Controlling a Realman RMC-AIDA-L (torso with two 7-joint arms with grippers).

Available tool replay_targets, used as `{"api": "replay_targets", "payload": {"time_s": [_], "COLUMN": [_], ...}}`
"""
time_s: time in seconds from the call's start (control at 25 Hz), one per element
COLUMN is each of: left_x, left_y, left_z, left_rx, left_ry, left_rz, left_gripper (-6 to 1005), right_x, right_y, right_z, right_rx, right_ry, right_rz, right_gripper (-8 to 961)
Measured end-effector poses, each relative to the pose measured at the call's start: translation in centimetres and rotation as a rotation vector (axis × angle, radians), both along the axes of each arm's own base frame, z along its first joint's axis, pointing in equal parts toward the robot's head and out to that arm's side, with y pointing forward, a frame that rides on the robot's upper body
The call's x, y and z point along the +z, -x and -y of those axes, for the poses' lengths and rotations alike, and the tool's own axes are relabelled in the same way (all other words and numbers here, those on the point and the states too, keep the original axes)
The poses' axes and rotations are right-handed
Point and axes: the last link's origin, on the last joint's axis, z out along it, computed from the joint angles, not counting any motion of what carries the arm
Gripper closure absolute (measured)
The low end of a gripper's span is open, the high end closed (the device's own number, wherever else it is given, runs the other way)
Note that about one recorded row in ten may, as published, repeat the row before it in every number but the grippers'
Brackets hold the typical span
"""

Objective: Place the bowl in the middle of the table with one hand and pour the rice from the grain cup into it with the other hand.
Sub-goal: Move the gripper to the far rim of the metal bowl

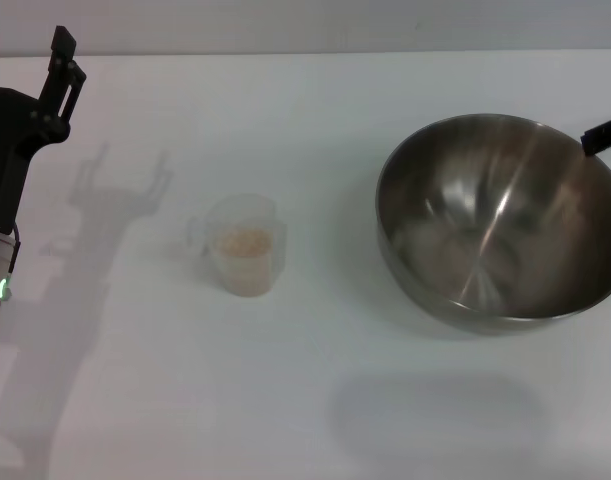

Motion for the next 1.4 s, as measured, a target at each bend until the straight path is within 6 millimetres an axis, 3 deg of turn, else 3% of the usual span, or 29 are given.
{"api": "replay_targets", "payload": {"time_s": [0.64, 1.0, 1.24, 1.32, 1.4], "left_x": [-0.1, -0.1, -0.2, -0.2, -0.2], "left_y": [0.1, 0.1, 0.1, 0.1, 0.1], "left_z": [0.1, 0.1, 0.2, 0.3, 0.3], "left_rx": [0.003, 0.002, 0.003, 0.003, 0.002], "left_ry": [0.002, 0.003, 0.007, 0.008, 0.010], "left_rz": [-0.001, 0.000, 0.002, 0.003, 0.003], "left_gripper": [225, 225, 225, 225, 225], "right_x": [-3.0, -3.4, -3.7, -3.7, -3.8], "right_y": [-2.7, -3.2, -3.2, -3.2, -3.3], "right_z": [-0.1, 0.0, 0.0, 0.1, 0.0], "right_rx": [-0.053, -0.038, -0.030, -0.028, -0.027], "right_ry": [0.121, 0.142, 0.155, 0.156, 0.156], "right_rz": [-0.004, -0.014, -0.007, 0.000, 0.003], "right_gripper": [236, 236, 420, 658, 730]}}
